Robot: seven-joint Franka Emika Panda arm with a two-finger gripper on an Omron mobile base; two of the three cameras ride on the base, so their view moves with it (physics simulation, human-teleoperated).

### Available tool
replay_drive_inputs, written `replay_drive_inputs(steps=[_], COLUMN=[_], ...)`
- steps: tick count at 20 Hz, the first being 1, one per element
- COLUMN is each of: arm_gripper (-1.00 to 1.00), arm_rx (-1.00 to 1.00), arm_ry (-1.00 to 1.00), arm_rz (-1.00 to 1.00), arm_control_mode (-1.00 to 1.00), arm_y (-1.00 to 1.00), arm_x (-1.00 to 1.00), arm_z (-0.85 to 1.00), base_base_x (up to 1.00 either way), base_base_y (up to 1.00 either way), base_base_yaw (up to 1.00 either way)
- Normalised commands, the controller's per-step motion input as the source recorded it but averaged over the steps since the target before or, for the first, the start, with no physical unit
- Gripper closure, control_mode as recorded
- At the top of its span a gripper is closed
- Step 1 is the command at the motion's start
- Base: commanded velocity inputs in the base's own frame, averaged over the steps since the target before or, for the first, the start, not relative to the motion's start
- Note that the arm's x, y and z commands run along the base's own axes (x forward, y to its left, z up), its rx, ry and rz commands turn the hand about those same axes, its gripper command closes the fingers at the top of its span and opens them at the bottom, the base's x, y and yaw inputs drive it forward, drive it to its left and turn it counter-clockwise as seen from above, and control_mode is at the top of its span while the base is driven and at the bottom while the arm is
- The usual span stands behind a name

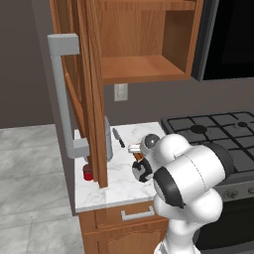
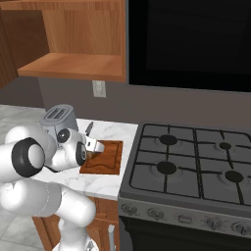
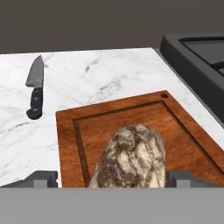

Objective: Pick the bread, place it on the cutting board, pick the jam, place it on the counter, and close the cabinet.

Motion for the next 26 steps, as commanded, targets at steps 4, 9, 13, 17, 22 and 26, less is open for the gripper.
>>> replay_drive_inputs(steps=[4,9,13,17,22,26], arm_gripper=[-1.00,-1.00,-1.00,-1.00,-1.00,-1.00], arm_rx=[0.00,0.00,0.00,0.00,0.00,0.00], arm_ry=[-0.03,-0.02,-0.02,-0.05,-0.09,-0.11], arm_rz=[0.00,0.00,0.00,0.00,0.00,0.00], arm_control_mode=[-1.00,-1.00,-1.00,-1.00,-1.00,-1.00], arm_y=[-0.01,0.00,0.00,0.00,0.00,0.00], arm_x=[-0.02,-0.01,-0.01,-0.12,-0.27,-0.39], arm_z=[0.22,0.35,0.38,0.31,0.31,0.33], base_base_x=[0.00,0.00,0.00,0.00,0.00,0.00], base_base_y=[0.00,0.00,0.00,0.00,0.00,0.00], base_base_yaw=[0.00,0.00,0.00,0.00,0.00,0.00])
